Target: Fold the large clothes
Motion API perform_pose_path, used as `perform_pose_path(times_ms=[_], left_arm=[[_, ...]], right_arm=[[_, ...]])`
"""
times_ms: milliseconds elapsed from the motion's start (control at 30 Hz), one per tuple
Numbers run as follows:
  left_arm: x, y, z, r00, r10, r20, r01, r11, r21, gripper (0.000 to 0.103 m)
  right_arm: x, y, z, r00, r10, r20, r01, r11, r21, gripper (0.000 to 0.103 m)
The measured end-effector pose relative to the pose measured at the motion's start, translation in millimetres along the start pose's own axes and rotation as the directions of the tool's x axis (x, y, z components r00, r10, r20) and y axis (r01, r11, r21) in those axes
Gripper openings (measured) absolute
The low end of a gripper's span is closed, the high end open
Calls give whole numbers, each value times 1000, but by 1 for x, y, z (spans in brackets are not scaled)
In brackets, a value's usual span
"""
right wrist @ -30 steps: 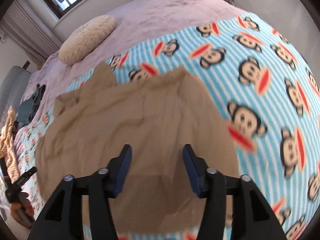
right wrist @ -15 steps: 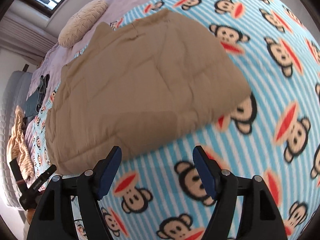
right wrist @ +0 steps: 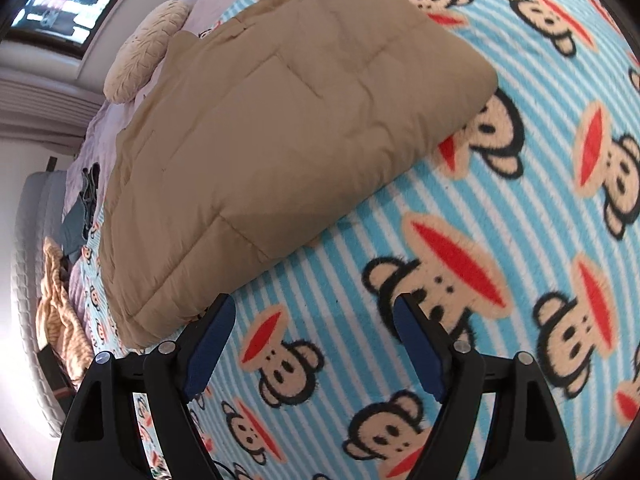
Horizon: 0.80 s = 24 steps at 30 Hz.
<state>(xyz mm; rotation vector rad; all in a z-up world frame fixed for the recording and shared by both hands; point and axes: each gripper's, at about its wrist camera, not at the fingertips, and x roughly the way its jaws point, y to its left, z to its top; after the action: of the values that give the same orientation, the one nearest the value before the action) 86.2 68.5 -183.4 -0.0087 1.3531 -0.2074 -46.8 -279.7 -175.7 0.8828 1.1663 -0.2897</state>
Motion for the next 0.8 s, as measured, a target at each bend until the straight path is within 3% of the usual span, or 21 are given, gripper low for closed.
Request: perform_pose_path(times_ms=[200,467,633,800], left_arm=[[7,9,-7,999,-30,-20,29,999,-42,103],[8,39,-5,997,-70,36,76,983,-168,103],[19,69,-1,975,-218,46,222,930,-294,103],[35,91,0,931,-356,83,358,842,-404,103]], right_arm=[[10,-8,-3,993,116,11,-117,987,110,87],[18,-27,7,963,260,70,-269,929,255,87],[24,-34,16,950,295,108,-314,900,303,87],[32,-39,33,941,307,144,-338,887,315,87]])
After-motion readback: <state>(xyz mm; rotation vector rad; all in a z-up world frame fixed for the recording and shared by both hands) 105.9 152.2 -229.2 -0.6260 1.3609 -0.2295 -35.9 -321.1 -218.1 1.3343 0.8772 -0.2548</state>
